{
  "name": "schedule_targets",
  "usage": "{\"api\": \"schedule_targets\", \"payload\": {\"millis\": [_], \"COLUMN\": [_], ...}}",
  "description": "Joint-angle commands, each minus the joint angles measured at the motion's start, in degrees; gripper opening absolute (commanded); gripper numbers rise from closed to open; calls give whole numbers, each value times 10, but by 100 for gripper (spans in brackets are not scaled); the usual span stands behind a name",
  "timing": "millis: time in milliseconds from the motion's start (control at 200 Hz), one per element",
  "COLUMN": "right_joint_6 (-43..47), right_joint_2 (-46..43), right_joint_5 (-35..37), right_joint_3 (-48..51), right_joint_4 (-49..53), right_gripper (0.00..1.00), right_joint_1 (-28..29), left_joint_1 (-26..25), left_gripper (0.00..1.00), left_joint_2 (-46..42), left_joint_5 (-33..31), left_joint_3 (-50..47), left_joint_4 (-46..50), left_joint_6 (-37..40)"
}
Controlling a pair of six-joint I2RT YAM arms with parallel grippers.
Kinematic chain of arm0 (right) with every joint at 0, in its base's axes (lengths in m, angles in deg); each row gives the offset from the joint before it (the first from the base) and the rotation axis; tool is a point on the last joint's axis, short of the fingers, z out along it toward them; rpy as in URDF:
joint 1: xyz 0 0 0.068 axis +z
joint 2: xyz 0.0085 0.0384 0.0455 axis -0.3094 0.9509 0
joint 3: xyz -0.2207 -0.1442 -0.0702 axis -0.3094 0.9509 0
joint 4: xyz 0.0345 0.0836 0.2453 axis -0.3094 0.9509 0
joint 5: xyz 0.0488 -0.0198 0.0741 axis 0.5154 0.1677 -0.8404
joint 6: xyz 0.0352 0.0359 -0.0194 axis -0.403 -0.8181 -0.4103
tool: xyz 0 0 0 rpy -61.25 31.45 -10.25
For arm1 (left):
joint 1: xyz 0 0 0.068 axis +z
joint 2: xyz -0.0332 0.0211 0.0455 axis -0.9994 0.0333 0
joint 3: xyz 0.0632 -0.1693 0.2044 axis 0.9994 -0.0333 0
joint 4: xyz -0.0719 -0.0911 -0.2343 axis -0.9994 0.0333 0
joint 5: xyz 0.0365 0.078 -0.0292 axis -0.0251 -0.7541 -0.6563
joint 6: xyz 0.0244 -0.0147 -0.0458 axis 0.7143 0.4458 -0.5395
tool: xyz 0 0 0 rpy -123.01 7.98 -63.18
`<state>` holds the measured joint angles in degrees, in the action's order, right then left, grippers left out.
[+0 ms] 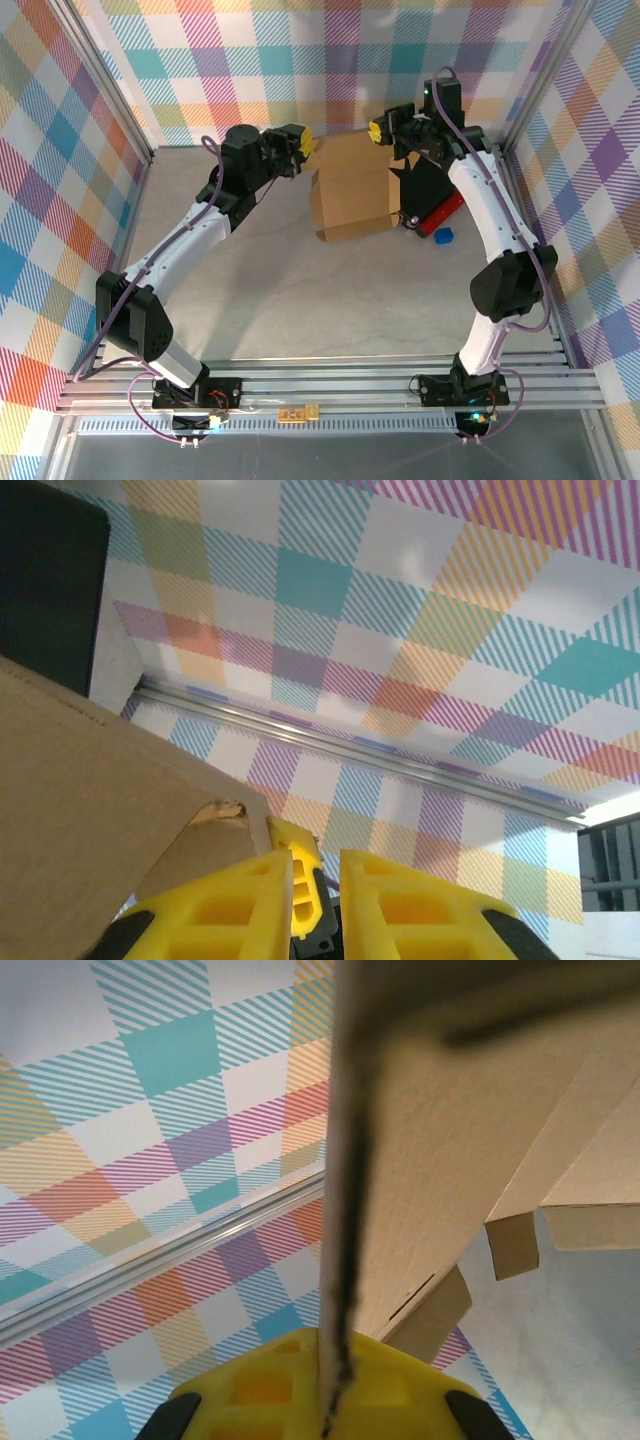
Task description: Fold the paper box
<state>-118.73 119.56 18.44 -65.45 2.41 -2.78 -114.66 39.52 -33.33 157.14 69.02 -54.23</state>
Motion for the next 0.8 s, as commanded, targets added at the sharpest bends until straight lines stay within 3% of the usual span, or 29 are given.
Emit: {"api": "schedule_targets", "payload": {"millis": [0, 330, 545, 795], "right_joint_6": [15, 1, -3, -2], "right_joint_2": [8, 6, 1, 2], "right_joint_5": [11, 8, 10, 12], "right_joint_3": [3, 12, 16, 13], "right_joint_4": [-14, -20, -22, -21], "right_gripper": [0, 0, 0, 0], "right_joint_1": [4, 13, 17, 19], "left_joint_1": [-8, -14, -23, -28], "left_gripper": [20, 38, 40, 44], "left_joint_2": [-9, 30, 52, 50], "left_joint_5": [20, 42, 51, 42], "left_joint_3": [20, 50, 79, 106], "left_joint_4": [33, 38, 62, 158], "left_joint_6": [19, 28, 55, 97]}}
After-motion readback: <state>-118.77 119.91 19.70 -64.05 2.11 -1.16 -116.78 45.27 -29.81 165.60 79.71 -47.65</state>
